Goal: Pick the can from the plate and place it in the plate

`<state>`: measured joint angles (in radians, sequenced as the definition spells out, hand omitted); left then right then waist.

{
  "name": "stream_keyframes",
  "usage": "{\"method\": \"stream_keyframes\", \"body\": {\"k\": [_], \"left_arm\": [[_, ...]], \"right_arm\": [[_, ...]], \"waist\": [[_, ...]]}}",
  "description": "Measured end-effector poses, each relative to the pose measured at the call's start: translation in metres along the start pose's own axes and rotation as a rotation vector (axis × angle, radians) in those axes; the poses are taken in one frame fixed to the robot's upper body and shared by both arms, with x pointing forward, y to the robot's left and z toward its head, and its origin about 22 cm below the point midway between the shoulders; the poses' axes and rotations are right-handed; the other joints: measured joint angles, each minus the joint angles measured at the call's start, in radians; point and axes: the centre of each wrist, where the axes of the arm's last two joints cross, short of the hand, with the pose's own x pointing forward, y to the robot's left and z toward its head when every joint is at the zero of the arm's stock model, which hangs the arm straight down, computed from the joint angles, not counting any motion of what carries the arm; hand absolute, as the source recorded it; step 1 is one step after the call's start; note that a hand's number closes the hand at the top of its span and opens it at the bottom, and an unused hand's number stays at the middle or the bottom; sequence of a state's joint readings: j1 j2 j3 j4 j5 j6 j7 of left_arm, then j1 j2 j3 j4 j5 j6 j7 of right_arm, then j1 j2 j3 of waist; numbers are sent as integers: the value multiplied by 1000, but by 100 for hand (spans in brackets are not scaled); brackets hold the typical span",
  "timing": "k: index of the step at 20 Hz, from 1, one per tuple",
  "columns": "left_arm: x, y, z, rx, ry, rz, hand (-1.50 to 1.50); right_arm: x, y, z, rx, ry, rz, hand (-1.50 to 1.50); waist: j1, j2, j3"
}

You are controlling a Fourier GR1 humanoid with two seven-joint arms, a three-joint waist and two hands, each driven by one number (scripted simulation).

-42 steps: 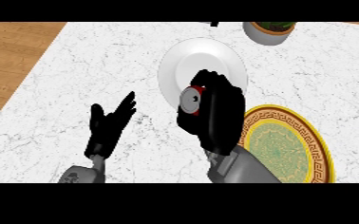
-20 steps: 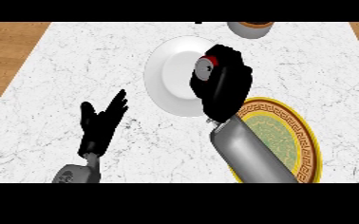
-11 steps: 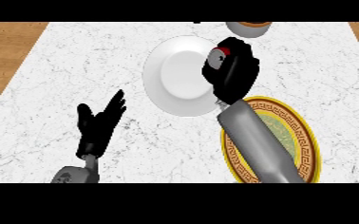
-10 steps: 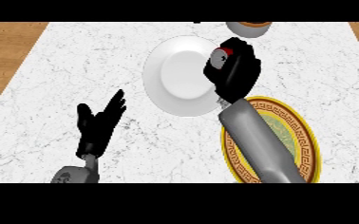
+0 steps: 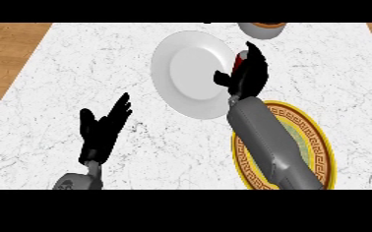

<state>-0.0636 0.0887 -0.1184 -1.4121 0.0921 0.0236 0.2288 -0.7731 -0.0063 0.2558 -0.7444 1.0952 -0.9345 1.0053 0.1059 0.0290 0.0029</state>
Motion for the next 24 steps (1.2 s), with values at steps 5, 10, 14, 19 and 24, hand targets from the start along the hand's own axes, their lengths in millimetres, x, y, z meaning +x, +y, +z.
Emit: {"method": "stream_keyframes", "body": {"k": [5, 10, 14, 19, 24], "left_arm": [[-2, -1, -2, 4, 4, 1, 0], [-4, 3, 0, 12, 9, 8, 0], [-9, 7, 3, 34, 17, 15, 0], [-11, 14, 8, 65, 19, 25, 0], [-15, 21, 12, 82, 29, 34, 0]], "right_arm": [[8, 1, -1, 3, -49, -135, -150], [3, 0, 3, -50, -71, -281, -150], [4, -4, 12, -46, -43, -389, -150], [-6, -15, 43, 30, -31, -521, -150], [-29, -28, 78, 128, -51, -592, -150]], "waist": [[-4, 3, 2], [-14, -1, 2], [-37, -10, 2], [-66, -18, 2], [-87, -24, 0]]}}
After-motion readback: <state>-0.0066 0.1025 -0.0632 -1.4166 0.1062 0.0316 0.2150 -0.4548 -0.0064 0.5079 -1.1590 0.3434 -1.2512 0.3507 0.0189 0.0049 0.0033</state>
